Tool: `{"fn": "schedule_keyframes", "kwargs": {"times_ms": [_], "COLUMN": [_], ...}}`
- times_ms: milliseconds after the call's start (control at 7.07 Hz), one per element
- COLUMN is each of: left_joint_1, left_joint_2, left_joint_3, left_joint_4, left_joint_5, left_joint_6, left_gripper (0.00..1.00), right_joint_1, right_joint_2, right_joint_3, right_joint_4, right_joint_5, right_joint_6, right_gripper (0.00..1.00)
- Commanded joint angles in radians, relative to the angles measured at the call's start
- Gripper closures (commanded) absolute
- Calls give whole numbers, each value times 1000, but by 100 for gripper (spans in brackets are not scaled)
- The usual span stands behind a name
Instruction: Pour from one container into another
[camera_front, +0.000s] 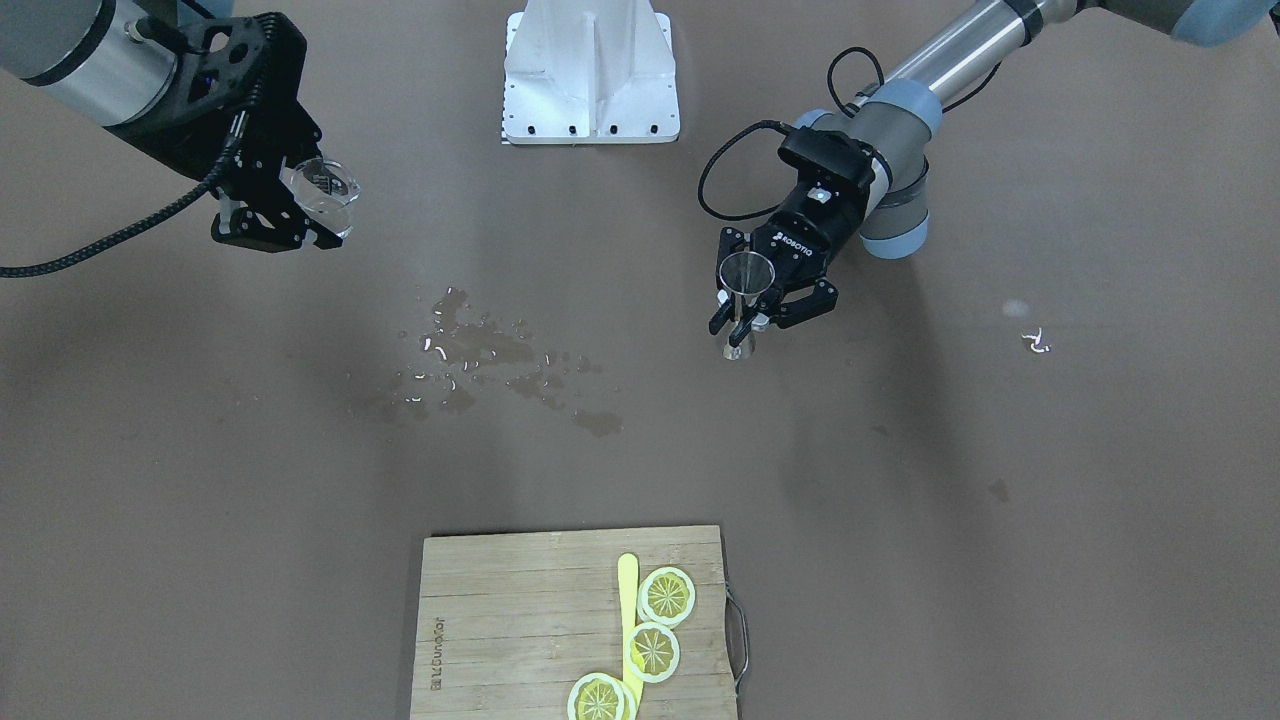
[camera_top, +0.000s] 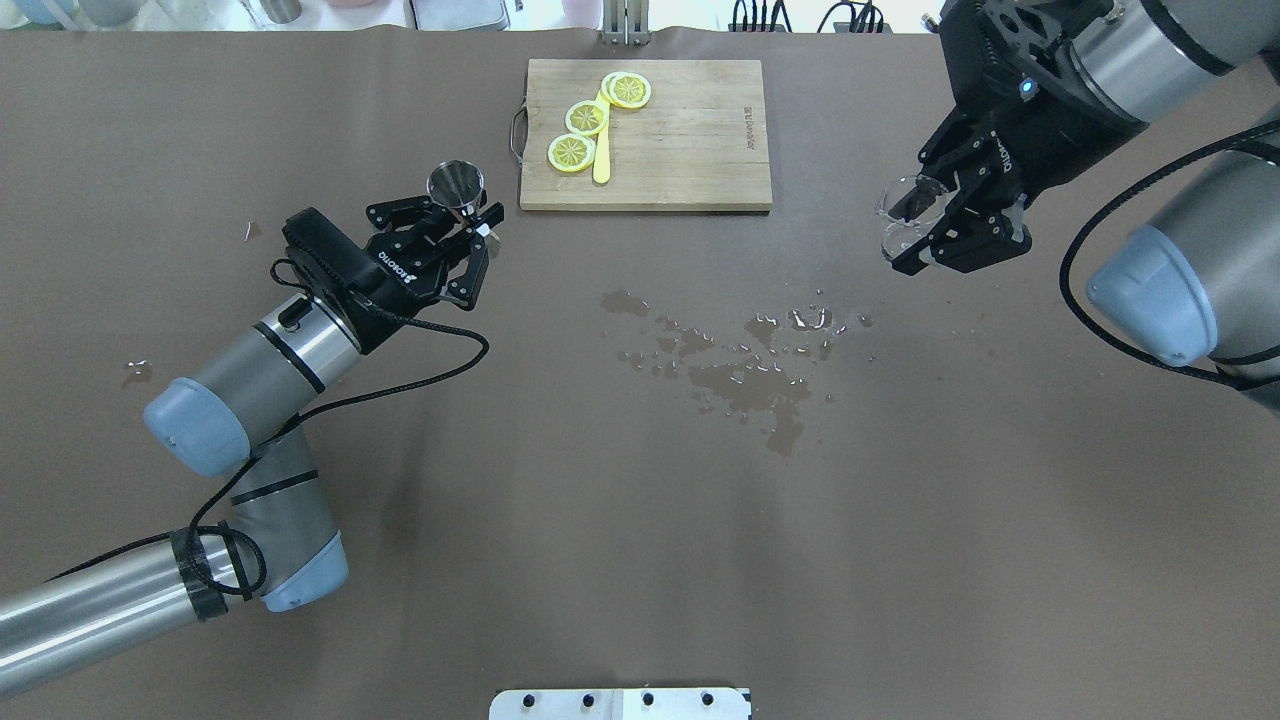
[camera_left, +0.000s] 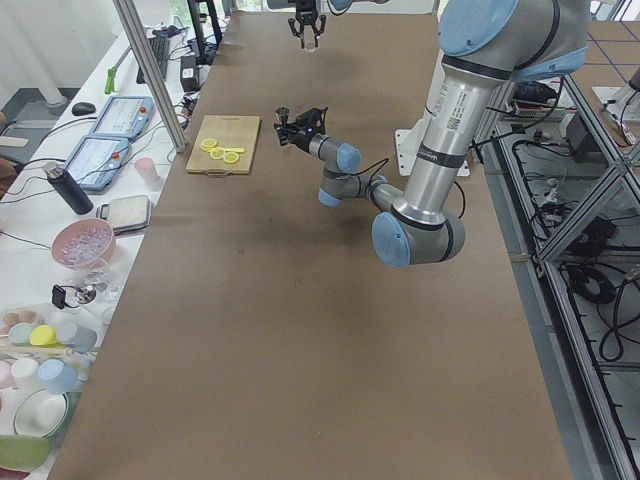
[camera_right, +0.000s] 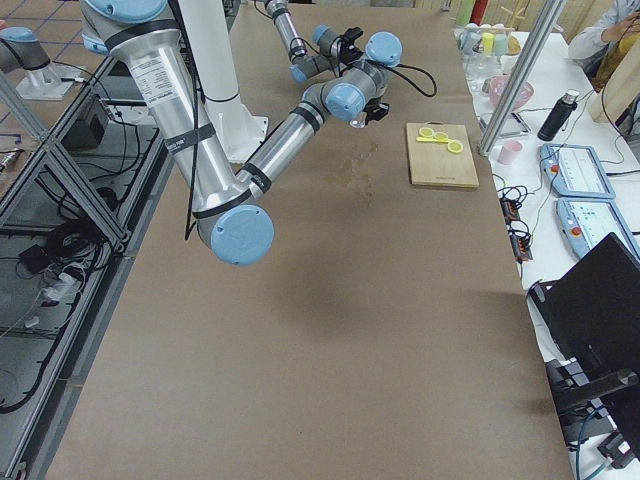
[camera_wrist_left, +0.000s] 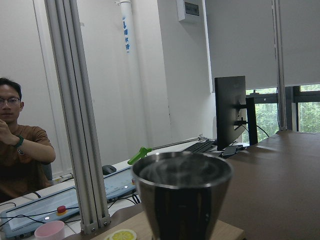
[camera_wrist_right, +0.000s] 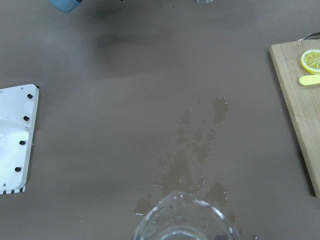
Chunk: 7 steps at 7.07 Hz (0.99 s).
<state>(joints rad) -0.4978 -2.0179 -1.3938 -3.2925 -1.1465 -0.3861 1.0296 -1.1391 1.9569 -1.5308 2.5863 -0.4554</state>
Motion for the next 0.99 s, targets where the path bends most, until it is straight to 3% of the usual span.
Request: {"fn": "schedule_keyframes", "kwargs": {"times_ms": [0,141,566,848], "left_joint_1": [-4,5,28,82], "left_joint_2": [17,21,37,48], "left_joint_3": [-5,-14,-4,-2], "left_joint_4": [28,39,45,45], "left_joint_5": [40,115,186,273], "left_joint_6": [-51,-69,-111,-112], "left_gripper": [100,100,100,100], "right_joint_1": [7,7,7,36], "right_joint_2": [-14,-16,-45,-91], "right_joint_3": [-58,-84,-130,-211], "right_joint_4": [142,209,369,563], "right_joint_5": [26,40,43,43], "right_joint_6": [88,142,240,282], "right_gripper": [100,100,100,100]}}
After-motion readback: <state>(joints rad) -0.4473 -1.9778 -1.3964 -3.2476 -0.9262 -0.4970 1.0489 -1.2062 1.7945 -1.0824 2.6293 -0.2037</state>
